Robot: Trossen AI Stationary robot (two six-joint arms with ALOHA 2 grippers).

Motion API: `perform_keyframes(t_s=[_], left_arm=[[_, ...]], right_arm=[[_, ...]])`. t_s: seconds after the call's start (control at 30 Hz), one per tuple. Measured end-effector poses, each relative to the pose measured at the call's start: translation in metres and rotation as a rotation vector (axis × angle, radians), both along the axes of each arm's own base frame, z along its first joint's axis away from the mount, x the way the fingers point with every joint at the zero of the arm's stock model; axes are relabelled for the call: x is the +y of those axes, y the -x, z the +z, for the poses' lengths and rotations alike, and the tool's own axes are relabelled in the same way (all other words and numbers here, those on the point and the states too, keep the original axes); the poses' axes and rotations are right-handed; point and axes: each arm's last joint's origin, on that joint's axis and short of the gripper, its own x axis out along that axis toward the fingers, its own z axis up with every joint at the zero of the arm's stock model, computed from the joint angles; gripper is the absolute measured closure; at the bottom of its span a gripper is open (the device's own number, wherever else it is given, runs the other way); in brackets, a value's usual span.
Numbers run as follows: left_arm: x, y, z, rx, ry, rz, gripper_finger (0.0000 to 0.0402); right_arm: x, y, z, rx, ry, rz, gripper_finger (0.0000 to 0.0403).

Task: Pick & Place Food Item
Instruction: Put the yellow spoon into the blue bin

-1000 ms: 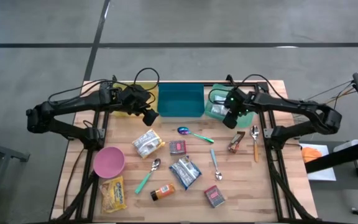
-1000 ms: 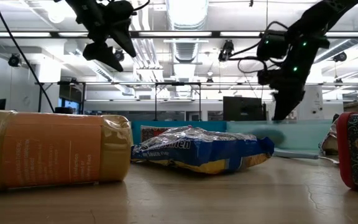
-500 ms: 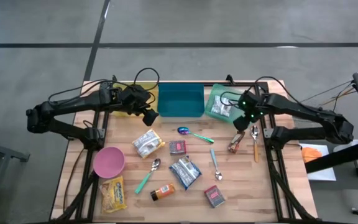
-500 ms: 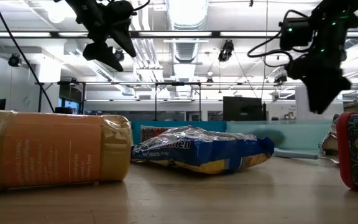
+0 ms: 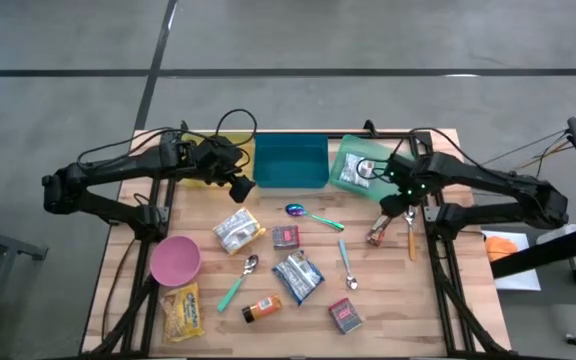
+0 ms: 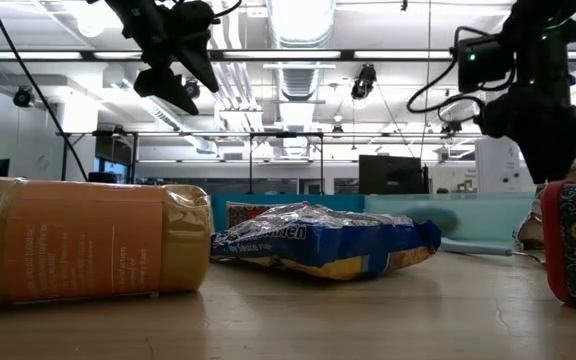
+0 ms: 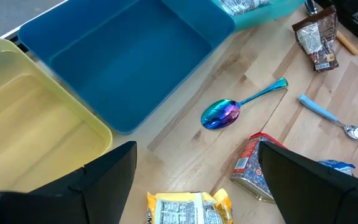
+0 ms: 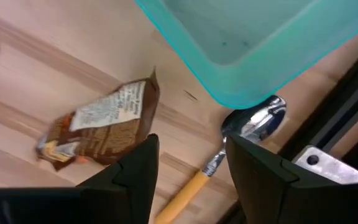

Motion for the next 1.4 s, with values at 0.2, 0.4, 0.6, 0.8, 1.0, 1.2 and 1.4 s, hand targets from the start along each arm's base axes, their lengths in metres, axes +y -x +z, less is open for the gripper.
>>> perform_keyframes(t_s=[0.2, 0.4, 0.6, 0.8, 1.0, 1.2, 1.4], left_arm=[[0.0, 0.0, 0.0, 0.006, 0.005, -0.003, 0.0058], [0.0, 0.001, 0.0, 0.007, 0.005, -0.003, 0.0058], [0.0, 0.001, 0.0, 0.007, 0.005, -0.002, 0.0058], [0.0, 0.001, 0.0, 0.007, 0.005, -0.002, 0.0058], [0.0, 0.001, 0.0, 0.007, 0.005, -0.002, 0.0058], [0.0, 0.001, 0.0, 0.007, 0.005, -0.002, 0.0058], [0.0, 0.001, -0.001, 0.01, 0.008, 0.0, 0.0058]], right_arm=[[-0.001, -0.001, -0.014, 0.113, -0.04, 0.068, 0.0218], [0.0, 0.0, -0.016, 0.103, -0.066, 0.059, 0.0239], [0.008, 0.001, -0.02, 0.051, -0.159, 0.119, 0.0311], [0.02, -0.002, -0.022, 0.024, -0.176, 0.365, 0.0349], [0.037, -0.005, -0.025, 0.024, -0.169, 0.628, 0.0322], [0.052, -0.012, -0.028, 0.032, -0.196, 0.625, 0.0268], [0.059, -0.012, -0.036, 0.104, -0.113, 0.32, 0.0252]])
